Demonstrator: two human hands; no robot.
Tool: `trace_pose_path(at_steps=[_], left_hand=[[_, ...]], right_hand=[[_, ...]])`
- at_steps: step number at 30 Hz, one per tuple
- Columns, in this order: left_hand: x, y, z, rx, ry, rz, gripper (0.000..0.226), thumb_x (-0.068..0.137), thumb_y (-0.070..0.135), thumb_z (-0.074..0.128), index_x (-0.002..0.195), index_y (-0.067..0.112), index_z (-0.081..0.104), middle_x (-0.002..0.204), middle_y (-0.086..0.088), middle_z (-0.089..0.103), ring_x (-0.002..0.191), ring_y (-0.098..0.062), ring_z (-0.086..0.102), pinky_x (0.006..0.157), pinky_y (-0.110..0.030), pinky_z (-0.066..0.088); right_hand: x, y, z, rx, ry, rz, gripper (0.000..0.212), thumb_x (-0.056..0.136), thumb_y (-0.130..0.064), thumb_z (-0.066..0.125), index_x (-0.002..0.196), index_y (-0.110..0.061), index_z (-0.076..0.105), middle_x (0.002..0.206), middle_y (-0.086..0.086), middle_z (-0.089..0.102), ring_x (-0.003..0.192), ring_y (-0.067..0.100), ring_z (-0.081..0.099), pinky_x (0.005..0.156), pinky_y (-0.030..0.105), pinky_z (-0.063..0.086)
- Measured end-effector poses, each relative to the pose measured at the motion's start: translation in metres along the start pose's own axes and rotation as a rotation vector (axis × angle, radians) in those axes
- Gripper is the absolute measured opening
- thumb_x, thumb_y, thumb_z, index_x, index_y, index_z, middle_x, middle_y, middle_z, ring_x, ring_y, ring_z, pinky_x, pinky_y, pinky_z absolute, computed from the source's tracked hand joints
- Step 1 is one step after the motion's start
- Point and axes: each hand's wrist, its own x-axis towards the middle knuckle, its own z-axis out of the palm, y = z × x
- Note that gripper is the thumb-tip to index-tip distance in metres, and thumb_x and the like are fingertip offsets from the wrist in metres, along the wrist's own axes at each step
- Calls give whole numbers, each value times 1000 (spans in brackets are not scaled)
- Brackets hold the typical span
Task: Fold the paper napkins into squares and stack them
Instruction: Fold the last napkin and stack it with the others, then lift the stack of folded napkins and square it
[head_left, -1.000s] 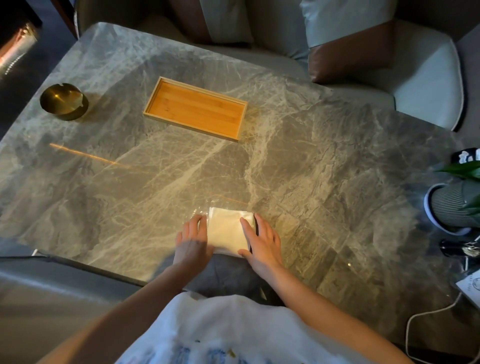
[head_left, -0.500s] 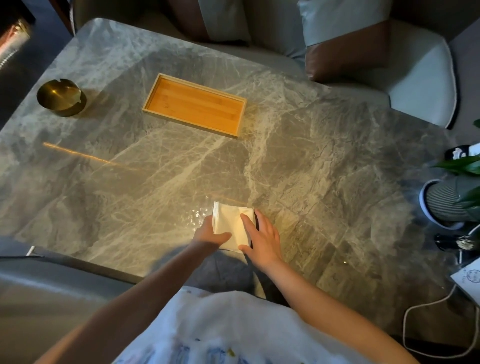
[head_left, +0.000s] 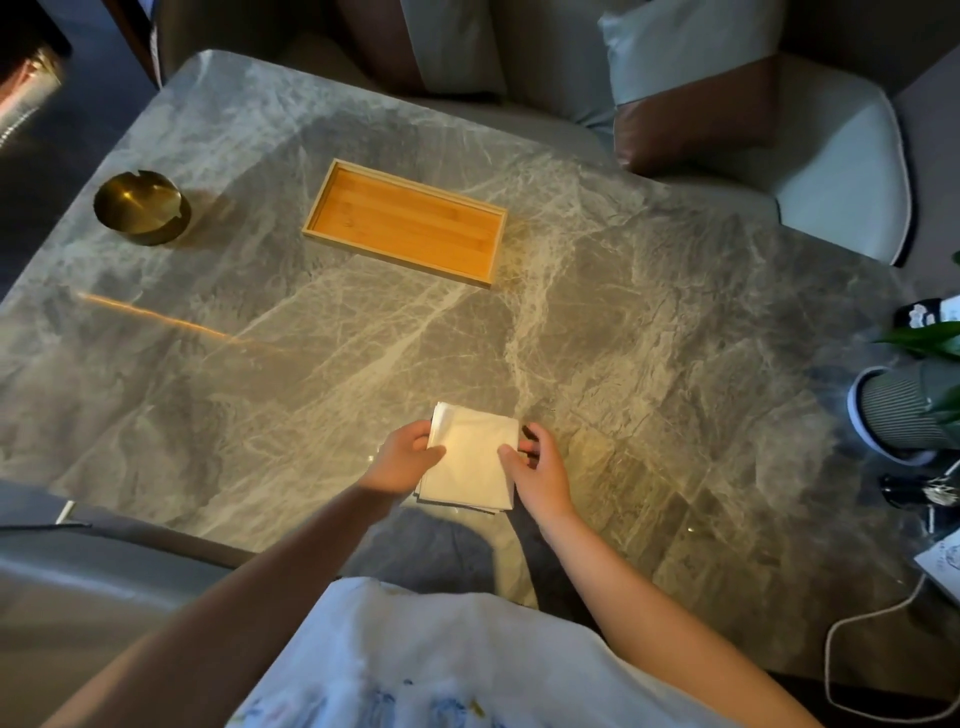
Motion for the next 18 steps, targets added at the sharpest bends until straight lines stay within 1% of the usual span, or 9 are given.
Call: trace_pose_path(at_steps=[1,3,5,8,11,12,13,15,18], left_hand=[[-1,3,-5,-28,-16,1,29,89,-10,47,116,-5,56,92,-11,64,65,-6,62,55,-12,47],[0,12,-17,-87,-40,8,30,90,-9,46,118,-1,55,95,-11,64,64,-4,65,54,-12,48],[2,21,-28,-134,-73,15,30,91,-6,45,118,4,55,94,-8,67,65,0,66,53,-12,49],[10,35,-42,-192,-116,36,31,92,-4,46,119,7,56,96,-5,69,71,-5,69,53,-15,50],[22,51,-52,-226,-146,67,32,92,-2,47,118,12,58,98,-3,72,79,-9,70,58,-18,54],[25,57,-55,-221,-156,74,32,92,-1,47,117,14,59,100,-3,72,82,-11,70,61,-20,55],[29,62,-57,-211,-159,78,31,92,-1,47,117,15,59,103,-4,72,84,-13,70,64,-22,56],[37,71,-62,-166,-150,92,31,92,-3,46,118,11,57,103,-7,70,82,-11,70,64,-22,56],[51,83,-66,-74,-60,115,31,90,-8,45,117,3,56,97,-10,67,73,-10,68,53,-13,50]], right_hand=[[2,-5,3,98,-23,83,35,90,-19,63,124,-15,54,116,6,63,93,9,62,69,14,48],[6,-12,6,271,-97,235,21,91,-22,63,110,-13,62,108,10,69,90,16,66,70,22,52],[10,-21,3,406,-194,351,26,91,-28,62,112,-14,63,104,6,71,91,16,67,72,28,54],[20,-30,-4,478,-341,441,37,85,-42,64,114,-20,63,106,0,70,96,15,68,79,34,58],[28,-37,-3,548,-477,501,53,75,-52,64,115,-18,61,112,6,69,107,23,64,95,43,52],[31,-40,-1,599,-498,509,56,73,-53,64,116,-17,62,114,8,69,108,25,64,96,46,51],[34,-44,2,657,-493,506,56,73,-53,65,116,-17,62,112,9,70,106,25,65,91,45,55],[44,-53,9,705,-436,456,44,81,-47,64,113,-17,64,101,7,74,90,19,71,73,38,61],[62,-68,17,432,-266,258,9,90,-23,63,94,-16,67,76,2,70,65,13,63,59,26,51]])
